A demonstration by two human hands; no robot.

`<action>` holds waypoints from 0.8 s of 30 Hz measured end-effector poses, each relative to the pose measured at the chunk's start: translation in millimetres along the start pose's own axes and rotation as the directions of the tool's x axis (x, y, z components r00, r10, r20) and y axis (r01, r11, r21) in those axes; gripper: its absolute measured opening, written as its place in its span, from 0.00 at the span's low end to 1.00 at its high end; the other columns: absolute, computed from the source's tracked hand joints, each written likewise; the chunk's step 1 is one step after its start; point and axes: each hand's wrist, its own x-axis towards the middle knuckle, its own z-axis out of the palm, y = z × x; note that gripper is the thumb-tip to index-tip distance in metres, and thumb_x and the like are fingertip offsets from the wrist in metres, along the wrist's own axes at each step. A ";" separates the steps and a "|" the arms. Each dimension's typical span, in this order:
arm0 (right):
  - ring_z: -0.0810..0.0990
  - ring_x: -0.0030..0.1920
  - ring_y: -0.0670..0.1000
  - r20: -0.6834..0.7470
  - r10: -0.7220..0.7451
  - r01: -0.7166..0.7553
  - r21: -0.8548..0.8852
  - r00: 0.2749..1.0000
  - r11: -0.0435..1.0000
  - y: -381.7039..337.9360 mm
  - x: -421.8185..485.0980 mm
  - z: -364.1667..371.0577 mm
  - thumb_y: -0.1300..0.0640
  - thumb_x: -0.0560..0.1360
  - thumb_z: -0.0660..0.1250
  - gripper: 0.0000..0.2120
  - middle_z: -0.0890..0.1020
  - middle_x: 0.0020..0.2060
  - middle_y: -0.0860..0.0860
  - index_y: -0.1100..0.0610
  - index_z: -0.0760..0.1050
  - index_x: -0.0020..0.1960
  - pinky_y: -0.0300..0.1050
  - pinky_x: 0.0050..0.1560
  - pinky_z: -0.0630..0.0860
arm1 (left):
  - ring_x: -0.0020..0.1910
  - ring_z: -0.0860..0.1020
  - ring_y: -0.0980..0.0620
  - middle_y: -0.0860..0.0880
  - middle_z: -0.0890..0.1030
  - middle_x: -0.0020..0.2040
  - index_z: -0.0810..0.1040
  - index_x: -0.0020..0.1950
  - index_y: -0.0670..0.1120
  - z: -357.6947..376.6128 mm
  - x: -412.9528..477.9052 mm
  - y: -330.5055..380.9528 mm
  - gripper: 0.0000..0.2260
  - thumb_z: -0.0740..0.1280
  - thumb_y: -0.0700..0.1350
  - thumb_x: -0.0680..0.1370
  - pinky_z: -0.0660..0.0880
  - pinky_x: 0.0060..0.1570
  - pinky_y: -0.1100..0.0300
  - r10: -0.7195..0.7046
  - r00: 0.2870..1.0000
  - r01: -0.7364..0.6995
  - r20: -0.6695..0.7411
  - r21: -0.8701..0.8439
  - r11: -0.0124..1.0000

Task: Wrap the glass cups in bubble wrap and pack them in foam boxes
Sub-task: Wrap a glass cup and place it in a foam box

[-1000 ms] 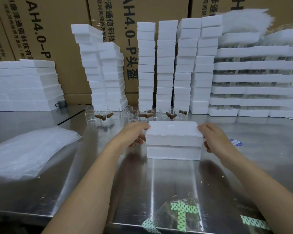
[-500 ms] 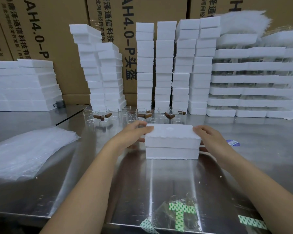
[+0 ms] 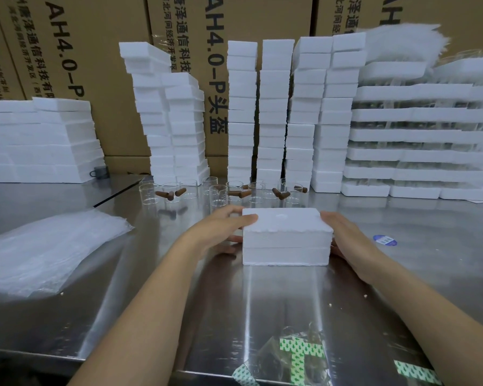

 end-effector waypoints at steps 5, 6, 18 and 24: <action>0.84 0.60 0.49 0.041 -0.025 0.026 -0.024 0.999 0.999 1.5 3.7 -1.0 0.33 0.76 0.63 0.22 0.86 0.57 0.42 0.43 0.80 0.63 0.53 0.67 0.76 | 0.46 0.88 0.54 0.49 0.89 0.57 0.82 0.66 0.52 3.7 1.2 -1.9 0.16 0.76 0.54 0.80 0.85 0.46 0.58 0.015 1.000 -0.014 0.010 -0.084 0.996; 0.85 0.60 0.48 0.044 -0.030 0.031 -0.022 0.999 0.999 1.2 3.3 -1.1 0.33 0.76 0.63 0.22 0.86 0.57 0.42 0.43 0.80 0.63 0.52 0.66 0.76 | 0.47 0.88 0.53 0.50 0.89 0.56 0.82 0.66 0.52 3.8 1.9 -2.3 0.16 0.76 0.54 0.80 0.85 0.47 0.58 0.015 1.000 -0.015 0.009 -0.087 0.996; 0.85 0.60 0.51 0.076 -0.021 0.018 0.031 0.997 0.999 0.0 2.6 -3.5 0.35 0.70 0.69 0.27 0.87 0.57 0.47 0.50 0.81 0.62 0.52 0.64 0.77 | 0.52 0.88 0.53 0.54 0.90 0.52 0.85 0.60 0.54 4.5 5.1 -4.1 0.13 0.71 0.60 0.82 0.84 0.60 0.51 -0.044 0.999 0.044 -0.020 -0.039 0.998; 0.87 0.56 0.52 0.104 -0.029 0.022 0.074 0.994 0.997 0.1 3.0 -4.2 0.39 0.72 0.70 0.27 0.88 0.55 0.51 0.55 0.80 0.63 0.48 0.57 0.78 | 0.57 0.87 0.53 0.55 0.89 0.55 0.85 0.63 0.55 4.4 8.7 -6.2 0.16 0.70 0.63 0.82 0.84 0.62 0.50 -0.058 0.997 0.058 -0.044 -0.006 0.998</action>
